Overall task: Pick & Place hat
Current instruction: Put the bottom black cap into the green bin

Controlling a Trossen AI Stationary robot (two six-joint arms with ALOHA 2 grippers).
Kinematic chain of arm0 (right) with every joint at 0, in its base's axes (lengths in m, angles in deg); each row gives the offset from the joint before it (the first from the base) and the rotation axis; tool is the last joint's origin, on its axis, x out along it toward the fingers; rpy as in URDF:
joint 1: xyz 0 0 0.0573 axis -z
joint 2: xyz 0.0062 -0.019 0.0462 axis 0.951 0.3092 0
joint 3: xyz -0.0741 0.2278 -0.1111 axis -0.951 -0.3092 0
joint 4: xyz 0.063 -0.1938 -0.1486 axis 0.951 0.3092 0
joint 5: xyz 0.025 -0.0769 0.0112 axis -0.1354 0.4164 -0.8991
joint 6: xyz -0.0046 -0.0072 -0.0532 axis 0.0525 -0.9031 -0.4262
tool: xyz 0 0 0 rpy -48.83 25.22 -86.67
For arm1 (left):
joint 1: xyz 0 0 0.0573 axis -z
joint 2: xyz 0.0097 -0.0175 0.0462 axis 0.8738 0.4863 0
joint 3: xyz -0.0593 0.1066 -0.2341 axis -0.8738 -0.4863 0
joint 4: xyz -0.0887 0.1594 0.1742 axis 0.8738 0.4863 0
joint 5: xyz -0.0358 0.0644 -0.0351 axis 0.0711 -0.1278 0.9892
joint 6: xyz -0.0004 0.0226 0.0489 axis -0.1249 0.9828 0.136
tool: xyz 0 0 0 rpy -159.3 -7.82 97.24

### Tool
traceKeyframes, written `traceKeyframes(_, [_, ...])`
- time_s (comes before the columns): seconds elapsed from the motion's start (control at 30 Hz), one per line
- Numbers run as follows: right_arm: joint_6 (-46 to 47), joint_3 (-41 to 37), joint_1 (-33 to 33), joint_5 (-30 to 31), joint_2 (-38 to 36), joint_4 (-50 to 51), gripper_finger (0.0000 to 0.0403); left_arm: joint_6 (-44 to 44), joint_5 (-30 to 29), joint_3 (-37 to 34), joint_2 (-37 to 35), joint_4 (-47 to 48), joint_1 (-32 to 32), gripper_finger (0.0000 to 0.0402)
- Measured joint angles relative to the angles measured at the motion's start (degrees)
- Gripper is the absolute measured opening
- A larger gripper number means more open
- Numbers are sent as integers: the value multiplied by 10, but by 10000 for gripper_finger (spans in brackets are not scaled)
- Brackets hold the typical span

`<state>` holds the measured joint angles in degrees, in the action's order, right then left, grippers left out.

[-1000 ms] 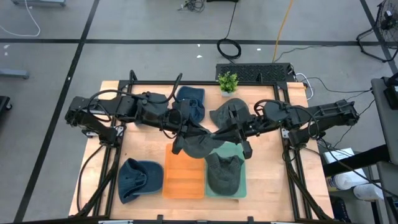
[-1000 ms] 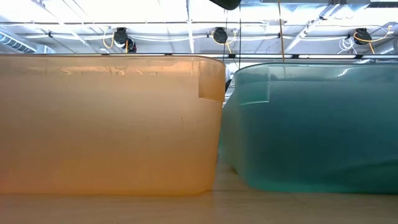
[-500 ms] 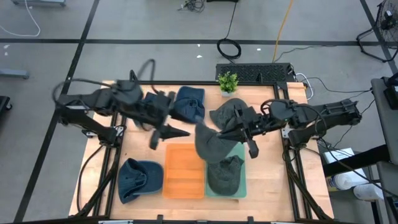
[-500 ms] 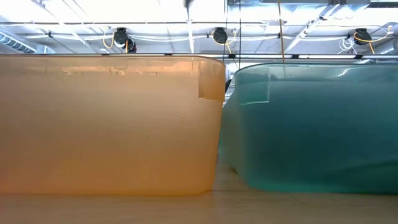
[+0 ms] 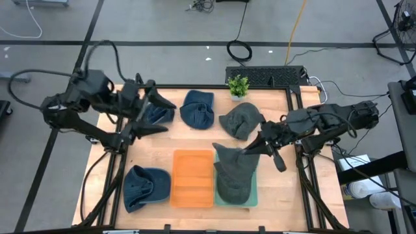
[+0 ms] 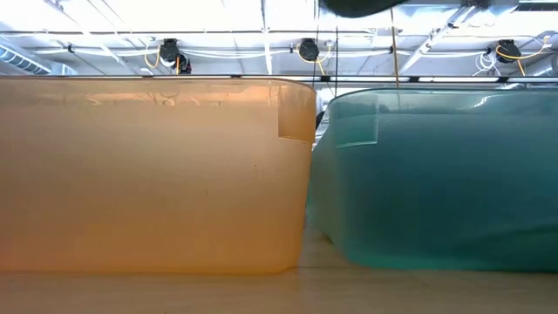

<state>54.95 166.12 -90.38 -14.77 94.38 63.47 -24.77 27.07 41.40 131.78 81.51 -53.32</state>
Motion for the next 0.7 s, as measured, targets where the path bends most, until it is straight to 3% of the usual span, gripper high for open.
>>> traceKeyframes(0.27, [9, 50, -38, 8, 37, 65, 0, 37, -15, 0, -37, 17, -32, 349])
traceKeyframes(0.47, [47, 51, -76, 75, 66, 65, 0, 40, -16, 0, -54, 19, -42, 349])
traceKeyframes(0.7, [107, 51, -107, 78, 100, 57, 0, 51, -15, 0, -60, 22, -43, 349])
